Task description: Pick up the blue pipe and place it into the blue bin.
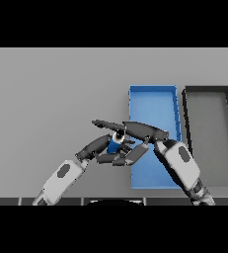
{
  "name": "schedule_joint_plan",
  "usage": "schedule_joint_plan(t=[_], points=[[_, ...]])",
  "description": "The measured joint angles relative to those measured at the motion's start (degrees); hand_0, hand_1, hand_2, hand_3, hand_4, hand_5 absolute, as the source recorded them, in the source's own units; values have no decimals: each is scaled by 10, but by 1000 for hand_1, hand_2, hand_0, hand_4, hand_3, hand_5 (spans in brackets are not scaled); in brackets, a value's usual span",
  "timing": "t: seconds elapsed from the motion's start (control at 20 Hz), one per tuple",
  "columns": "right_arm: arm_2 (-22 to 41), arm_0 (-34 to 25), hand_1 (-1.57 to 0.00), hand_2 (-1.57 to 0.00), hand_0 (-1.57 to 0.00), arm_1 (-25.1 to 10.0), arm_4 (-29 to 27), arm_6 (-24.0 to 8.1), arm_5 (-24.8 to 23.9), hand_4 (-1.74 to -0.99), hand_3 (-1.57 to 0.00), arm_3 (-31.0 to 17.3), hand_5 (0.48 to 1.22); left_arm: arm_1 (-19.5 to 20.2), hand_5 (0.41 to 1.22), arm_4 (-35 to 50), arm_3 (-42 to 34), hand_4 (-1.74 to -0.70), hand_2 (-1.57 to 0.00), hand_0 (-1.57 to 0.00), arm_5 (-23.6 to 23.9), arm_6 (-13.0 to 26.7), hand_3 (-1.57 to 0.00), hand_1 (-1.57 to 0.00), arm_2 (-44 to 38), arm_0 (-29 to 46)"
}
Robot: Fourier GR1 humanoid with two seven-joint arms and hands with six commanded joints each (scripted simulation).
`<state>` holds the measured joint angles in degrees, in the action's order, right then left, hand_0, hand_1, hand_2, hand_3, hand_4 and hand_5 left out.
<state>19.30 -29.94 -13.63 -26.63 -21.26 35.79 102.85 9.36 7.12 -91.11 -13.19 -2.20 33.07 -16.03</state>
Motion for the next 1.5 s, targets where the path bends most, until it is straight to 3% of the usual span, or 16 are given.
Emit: schedule_joint_plan(t=[0.1,0.15,0.2,0.25,0.3,0.4,0.45,0.55,0.75,0.95,1.05,1.1,1.2,1.35,1.4,1.5], points=[[0,-17,1,-9,1,6,-5,-7,6,-1210,1,-21,498,-5,1221,-10,-1,-1473,-1571,-1571,-1,1,-1557,-1571,2,3],[7,-25,-34,-54,-17,16,-8,-15,7,-1236,-26,-28,493,-6,1221,-13,-1,-1525,-1571,-1571,1,12,-1560,-1571,1,5],[12,-36,-140,-160,-107,27,-4,-19,8,-1291,-116,-41,483,-9,1221,-12,-2,-1568,-1571,-1571,4,17,-1284,-1571,-2,6],[13,-47,-299,-308,-264,28,-8,-19,13,-1348,-252,-43,477,-10,1221,-17,3,-1603,-1571,-1571,1,7,-1190,-1571,-2,6],[14,-56,-487,-492,-475,34,1,-12,18,-1365,-516,-55,477,-7,1221,-33,2,-1630,-1571,-1571,11,33,-1119,-1527,-1,-3],[21,-61,-877,-881,-869,42,3,-1,30,-1486,-775,-58,516,6,1221,-53,-13,-1665,-1571,-1571,22,48,-1211,-1543,11,2],[27,-59,-1016,-1019,-1010,46,-6,2,26,-1527,-880,-54,570,5,1221,-58,-7,-1680,-1571,-1571,19,30,-1283,-1548,8,-1],[24,-68,-1216,-1218,-1212,51,-22,13,13,-1474,-1128,-67,755,-4,1221,-39,-4,-1702,-1571,-1571,8,31,-1386,-1557,-5,-3],[41,-65,-1425,-1426,-1424,51,-2,51,8,-1435,-1390,-59,1030,-25,1221,-30,-4,-1723,-1571,-1571,-10,20,-1495,-1565,-17,9],[48,-60,-1511,-1512,-1511,35,12,87,20,-1463,-1497,-55,1143,-28,1221,-40,-7,-1730,-1571,-1571,-22,31,-1540,-1569,-24,15],[50,-56,-1533,-1533,-1532,36,-15,81,15,-1475,-1523,-54,1171,-30,1221,-41,-12,-1724,-1571,-1571,-27,37,-1442,-1569,-24,16],[47,-64,-1540,-1541,-1540,33,-25,71,11,-1478,-1533,-55,1181,-32,1221,-41,-10,-1656,-1458,-1569,-28,28,-1468,-1513,-28,10],[50,-58,-1551,-1552,-1551,30,-20,72,4,-1483,-1547,-45,1195,-29,1221,-69,-8,-1426,-950,-1045,-29,10,-963,-991,-24,9],[64,-60,-1561,-1561,-1561,29,-18,89,-21,-1486,-1559,-40,1208,-19,1221,-90,-9,-1144,-486,-535,-62,22,-492,-507,-30,12],[66,-67,-1563,-1563,-1563,25,-24,72,-30,-1487,-1561,-35,1211,-20,1150,-106,-7,-1068,-388,-427,-66,0,-394,-405,-32,14],[67,-65,-1566,-1566,-1566,17,-20,80,-34,-1488,-1565,-38,1214,-18,972,-142,-2,-955,-248,-273,-61,-9,-252,-259,-35,15]])
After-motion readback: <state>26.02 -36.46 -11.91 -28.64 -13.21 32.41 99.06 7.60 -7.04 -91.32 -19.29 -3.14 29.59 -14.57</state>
